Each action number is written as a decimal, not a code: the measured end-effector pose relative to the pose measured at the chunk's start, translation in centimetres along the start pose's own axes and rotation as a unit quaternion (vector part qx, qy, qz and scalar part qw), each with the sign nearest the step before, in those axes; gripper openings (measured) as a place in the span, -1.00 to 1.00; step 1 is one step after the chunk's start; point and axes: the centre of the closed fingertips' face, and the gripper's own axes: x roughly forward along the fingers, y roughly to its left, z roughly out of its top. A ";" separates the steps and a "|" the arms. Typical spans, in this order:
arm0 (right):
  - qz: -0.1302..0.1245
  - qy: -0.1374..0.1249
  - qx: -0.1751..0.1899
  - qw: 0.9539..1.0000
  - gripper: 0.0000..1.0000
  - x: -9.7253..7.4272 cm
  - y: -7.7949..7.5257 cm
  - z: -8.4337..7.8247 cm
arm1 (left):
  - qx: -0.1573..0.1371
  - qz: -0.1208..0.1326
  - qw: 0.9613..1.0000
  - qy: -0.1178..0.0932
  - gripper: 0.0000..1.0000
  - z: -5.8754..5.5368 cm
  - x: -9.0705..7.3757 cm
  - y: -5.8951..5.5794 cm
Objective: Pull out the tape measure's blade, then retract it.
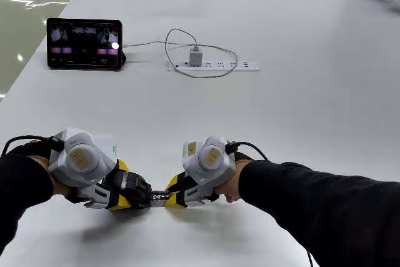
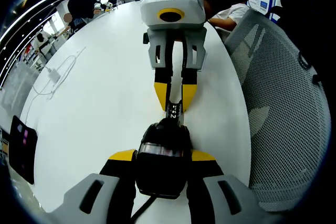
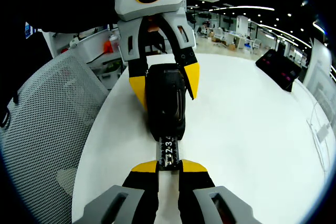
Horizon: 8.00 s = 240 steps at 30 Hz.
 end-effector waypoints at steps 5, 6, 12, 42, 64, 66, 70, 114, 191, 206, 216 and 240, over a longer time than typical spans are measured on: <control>-0.001 0.001 0.000 1.000 -0.81 -0.2 0.0 -0.2 | 0.000 0.001 1.000 0.000 -0.37 0.0 0.0 0.0; -0.001 0.002 0.001 1.000 -0.81 -0.2 0.0 -0.2 | 0.000 0.001 1.000 0.000 -0.37 0.0 0.0 0.0; 0.000 0.003 0.005 1.000 -0.81 -0.4 0.0 -0.4 | 0.000 0.001 1.000 0.000 -0.37 0.1 0.0 0.0; -0.004 0.004 0.002 1.000 -0.81 -1.4 0.0 -1.3 | 0.000 0.002 1.000 -0.003 -0.37 0.4 -0.1 -0.4; -0.006 0.007 0.003 1.000 -0.81 -2.2 0.0 -2.2 | 0.001 0.003 1.000 -0.003 -0.37 0.2 0.1 -0.1; -0.006 0.007 0.003 1.000 -0.81 -2.3 0.0 -2.3 | 0.001 0.003 1.000 -0.003 -0.37 0.2 0.1 -0.1; -0.006 0.007 0.005 1.000 -0.81 -2.4 0.0 -2.5 | 0.000 0.002 1.000 -0.003 -0.37 0.2 0.1 -0.1; -0.007 0.014 0.007 1.000 -0.81 -4.3 0.2 -4.1 | -0.001 0.004 1.000 -0.005 -0.37 0.4 0.1 -0.3; -0.019 0.025 0.019 0.999 -0.81 -7.4 -0.2 -7.3 | 0.002 0.005 1.000 -0.006 -0.37 0.1 0.6 -0.1; -0.023 0.027 0.025 0.999 -0.81 -8.2 -0.1 -7.9 | 0.002 0.005 1.000 -0.006 -0.37 0.0 0.7 0.0; -0.025 0.025 0.031 0.999 -0.81 -8.8 -0.1 -8.4 | 0.003 0.005 1.000 -0.006 -0.37 0.1 0.7 -0.1; -0.029 0.028 0.035 0.999 -0.81 -9.7 -0.2 -9.5 | 0.004 0.006 1.000 -0.006 -0.37 0.1 0.6 -0.2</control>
